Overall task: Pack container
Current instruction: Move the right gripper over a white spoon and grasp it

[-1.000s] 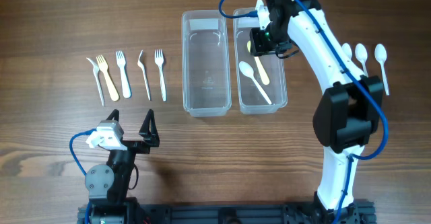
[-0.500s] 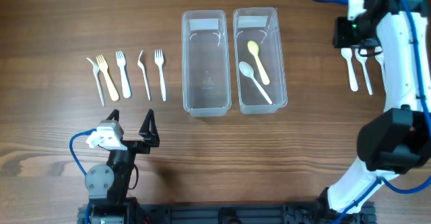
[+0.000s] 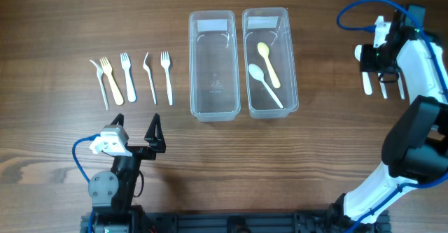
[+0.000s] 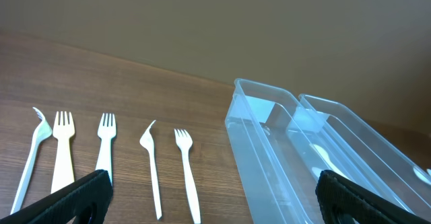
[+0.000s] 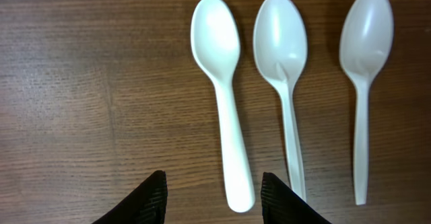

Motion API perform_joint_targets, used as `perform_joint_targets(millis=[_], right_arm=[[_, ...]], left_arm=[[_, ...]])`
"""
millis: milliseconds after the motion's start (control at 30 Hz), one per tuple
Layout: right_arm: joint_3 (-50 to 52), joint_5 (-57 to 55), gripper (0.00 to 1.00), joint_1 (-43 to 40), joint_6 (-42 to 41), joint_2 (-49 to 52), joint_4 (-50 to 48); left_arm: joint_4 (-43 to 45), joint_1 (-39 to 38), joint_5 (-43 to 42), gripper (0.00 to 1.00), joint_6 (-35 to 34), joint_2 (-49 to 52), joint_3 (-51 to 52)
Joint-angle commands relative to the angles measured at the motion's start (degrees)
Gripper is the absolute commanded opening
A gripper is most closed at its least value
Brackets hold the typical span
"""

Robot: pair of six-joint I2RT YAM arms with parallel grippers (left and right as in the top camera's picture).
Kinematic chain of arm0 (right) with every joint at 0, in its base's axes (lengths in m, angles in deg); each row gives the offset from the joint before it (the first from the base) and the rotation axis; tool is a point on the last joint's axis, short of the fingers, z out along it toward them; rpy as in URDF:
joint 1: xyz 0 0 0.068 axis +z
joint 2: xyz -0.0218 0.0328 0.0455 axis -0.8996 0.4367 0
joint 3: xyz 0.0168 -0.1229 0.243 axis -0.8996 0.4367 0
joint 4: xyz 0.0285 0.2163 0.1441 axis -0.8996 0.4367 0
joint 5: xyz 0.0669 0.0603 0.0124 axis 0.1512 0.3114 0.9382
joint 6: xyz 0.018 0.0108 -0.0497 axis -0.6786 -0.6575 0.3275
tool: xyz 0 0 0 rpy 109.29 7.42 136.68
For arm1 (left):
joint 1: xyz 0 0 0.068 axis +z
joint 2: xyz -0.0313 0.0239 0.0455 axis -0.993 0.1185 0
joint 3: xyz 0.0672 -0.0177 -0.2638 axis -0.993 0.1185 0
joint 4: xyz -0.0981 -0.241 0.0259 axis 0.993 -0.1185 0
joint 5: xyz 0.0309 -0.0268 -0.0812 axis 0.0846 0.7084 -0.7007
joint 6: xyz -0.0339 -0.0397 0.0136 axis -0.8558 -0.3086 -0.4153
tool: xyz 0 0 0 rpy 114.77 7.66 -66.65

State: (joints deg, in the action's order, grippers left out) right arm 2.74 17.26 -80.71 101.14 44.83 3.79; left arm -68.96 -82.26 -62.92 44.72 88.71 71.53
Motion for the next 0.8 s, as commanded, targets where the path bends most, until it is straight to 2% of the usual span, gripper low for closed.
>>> perform_joint_targets(millis=[0, 767], right_arm=[[0.70, -1.20, 0.45, -0.04, 1.99, 1.29, -1.68], [0.70, -0.96, 0.43, -0.68, 2.78, 13.99, -10.16]], left_arm=[[0.17, 0.48, -0.87, 1.00, -0.48, -0.42, 0.44], [0.17, 0.48, -0.87, 1.00, -0.48, -0.42, 0.44]])
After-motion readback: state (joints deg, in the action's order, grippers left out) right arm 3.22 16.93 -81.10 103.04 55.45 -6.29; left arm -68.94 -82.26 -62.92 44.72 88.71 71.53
